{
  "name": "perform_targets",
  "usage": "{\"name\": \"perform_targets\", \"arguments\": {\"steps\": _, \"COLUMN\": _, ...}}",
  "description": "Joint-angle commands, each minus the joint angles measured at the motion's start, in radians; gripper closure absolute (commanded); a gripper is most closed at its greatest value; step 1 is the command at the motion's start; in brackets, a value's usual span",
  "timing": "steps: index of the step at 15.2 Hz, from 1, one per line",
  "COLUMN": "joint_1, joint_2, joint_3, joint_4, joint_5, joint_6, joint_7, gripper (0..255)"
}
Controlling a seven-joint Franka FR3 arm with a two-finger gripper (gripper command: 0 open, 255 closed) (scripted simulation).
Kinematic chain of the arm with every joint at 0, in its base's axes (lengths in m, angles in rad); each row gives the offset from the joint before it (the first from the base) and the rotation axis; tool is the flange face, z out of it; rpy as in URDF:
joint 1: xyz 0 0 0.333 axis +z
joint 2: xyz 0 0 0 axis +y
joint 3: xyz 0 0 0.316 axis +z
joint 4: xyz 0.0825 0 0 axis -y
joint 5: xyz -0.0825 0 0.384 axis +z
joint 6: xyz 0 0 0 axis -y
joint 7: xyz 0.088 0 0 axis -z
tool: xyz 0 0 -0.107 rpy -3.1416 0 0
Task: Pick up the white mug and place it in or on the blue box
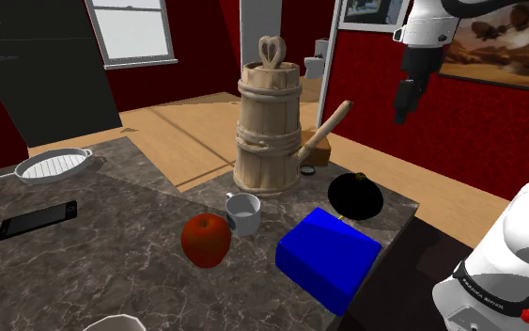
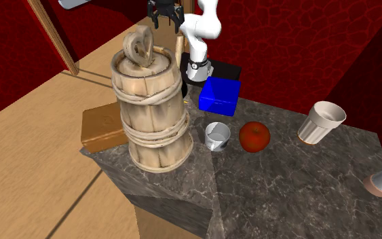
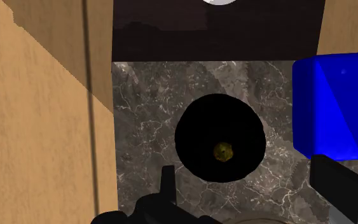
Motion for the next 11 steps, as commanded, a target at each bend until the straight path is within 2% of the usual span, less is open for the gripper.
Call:
{"name": "perform_targets", "arguments": {"steps": 1, "joint_1": 0.0, "joint_2": 0.0, "joint_3": 0.0, "joint_4": 0.0, "joint_5": 0.0, "joint_6": 0.0, "joint_7": 0.0, "gripper": 0}}
{"name": "perform_targets", "arguments": {"steps": 11, "joint_1": 0.057, "joint_2": 0.234, "joint_3": 0.111, "joint_4": -0.024, "joint_5": 0.094, "joint_6": 0.247, "joint_7": 0.126, "gripper": 0}}
